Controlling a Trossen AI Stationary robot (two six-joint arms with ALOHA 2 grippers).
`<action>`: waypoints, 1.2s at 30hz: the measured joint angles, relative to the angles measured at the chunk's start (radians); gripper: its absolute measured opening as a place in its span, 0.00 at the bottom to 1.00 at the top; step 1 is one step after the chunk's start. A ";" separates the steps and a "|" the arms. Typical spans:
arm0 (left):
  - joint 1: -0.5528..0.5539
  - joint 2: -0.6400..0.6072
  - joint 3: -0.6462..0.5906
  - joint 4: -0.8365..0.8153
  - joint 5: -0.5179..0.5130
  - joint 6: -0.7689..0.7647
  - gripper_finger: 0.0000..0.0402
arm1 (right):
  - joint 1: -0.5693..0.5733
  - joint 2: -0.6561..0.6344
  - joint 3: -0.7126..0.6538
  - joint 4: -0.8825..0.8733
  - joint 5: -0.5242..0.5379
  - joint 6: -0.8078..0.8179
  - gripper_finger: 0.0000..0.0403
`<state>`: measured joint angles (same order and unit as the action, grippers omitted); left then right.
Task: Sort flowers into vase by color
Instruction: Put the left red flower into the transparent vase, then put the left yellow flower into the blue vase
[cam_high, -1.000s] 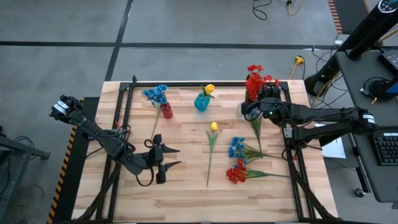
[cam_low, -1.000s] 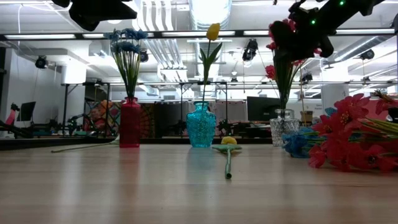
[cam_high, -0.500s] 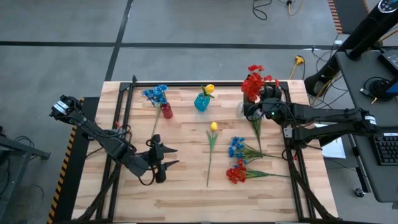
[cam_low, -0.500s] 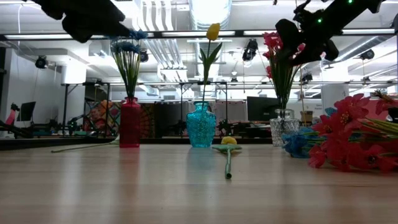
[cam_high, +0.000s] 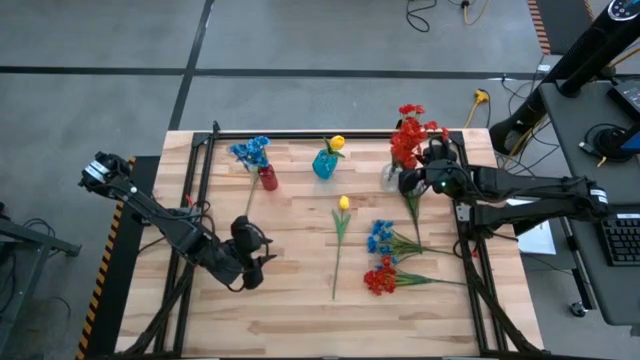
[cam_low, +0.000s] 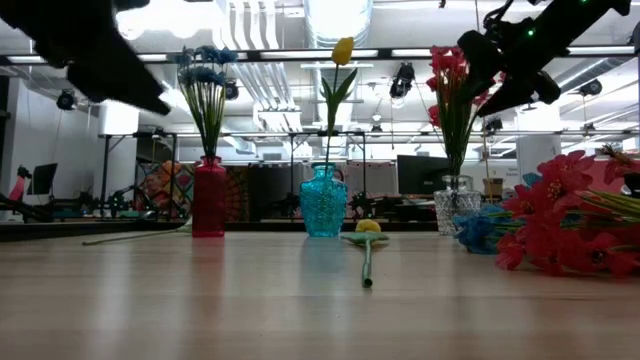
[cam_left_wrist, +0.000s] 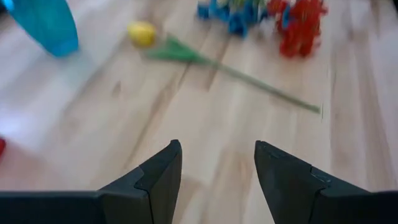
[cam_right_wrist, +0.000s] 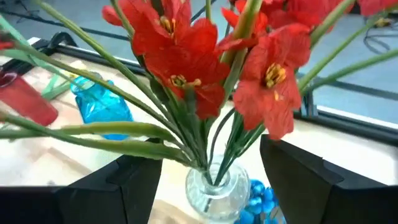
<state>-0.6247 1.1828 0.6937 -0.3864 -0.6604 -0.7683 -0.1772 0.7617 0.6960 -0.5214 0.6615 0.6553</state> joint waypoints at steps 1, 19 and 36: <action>0.000 -0.002 0.000 -0.021 0.016 -0.026 0.46 | 0.000 -0.003 0.000 -0.010 -0.016 0.007 0.65; 0.034 -0.004 0.000 -0.372 0.031 -0.433 0.46 | 0.000 -0.028 0.075 -0.274 -0.194 0.212 0.61; 0.175 0.093 -0.009 -0.470 -0.009 -0.504 0.46 | 0.000 -0.019 0.255 -0.545 -0.200 0.266 0.62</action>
<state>-0.4500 1.2753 0.6842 -0.8560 -0.6690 -1.2725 -0.1768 0.7425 0.9512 -1.0666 0.4617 0.9213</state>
